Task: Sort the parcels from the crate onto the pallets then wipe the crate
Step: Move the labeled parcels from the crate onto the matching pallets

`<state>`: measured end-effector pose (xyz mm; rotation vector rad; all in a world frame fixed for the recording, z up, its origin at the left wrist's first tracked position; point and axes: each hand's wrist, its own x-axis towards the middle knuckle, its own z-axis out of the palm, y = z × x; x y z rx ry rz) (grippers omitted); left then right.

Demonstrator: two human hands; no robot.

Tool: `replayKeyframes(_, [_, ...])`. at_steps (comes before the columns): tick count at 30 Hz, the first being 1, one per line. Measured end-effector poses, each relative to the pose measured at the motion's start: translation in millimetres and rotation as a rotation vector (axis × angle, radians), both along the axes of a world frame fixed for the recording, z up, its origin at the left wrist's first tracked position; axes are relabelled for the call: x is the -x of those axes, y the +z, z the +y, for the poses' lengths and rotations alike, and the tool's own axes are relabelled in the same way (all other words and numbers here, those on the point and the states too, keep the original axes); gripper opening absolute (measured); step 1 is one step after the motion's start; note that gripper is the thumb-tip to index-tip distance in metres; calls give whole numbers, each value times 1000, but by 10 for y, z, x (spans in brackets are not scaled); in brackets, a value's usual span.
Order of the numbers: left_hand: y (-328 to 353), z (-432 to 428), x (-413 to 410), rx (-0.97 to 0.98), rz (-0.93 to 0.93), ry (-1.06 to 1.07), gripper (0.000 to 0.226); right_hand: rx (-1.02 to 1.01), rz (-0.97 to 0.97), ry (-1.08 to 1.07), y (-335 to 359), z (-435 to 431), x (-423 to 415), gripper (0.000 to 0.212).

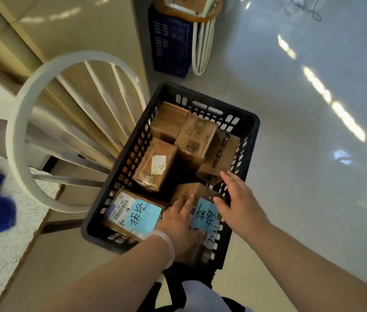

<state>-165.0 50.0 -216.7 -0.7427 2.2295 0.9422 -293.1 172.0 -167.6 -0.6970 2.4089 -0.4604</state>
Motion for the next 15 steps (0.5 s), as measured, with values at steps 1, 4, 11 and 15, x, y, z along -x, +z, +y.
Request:
replayKeyframes(1, [-28,18,11,-3,-20,-1,101,-1,-3,-5,-14,20,15,69])
replayKeyframes(4, [-80,36,12,-25,-38,10,105,-9,-9,-5,-49,54,56,69])
replayKeyframes(11, [-118,14,-19,-86,8,165,103,-7,-91,-14,-102,-4,-16,70])
replayKeyframes(15, [-93,-86,-3,-133,36,350,90,0,-146,-19,-102,-149,-72,72])
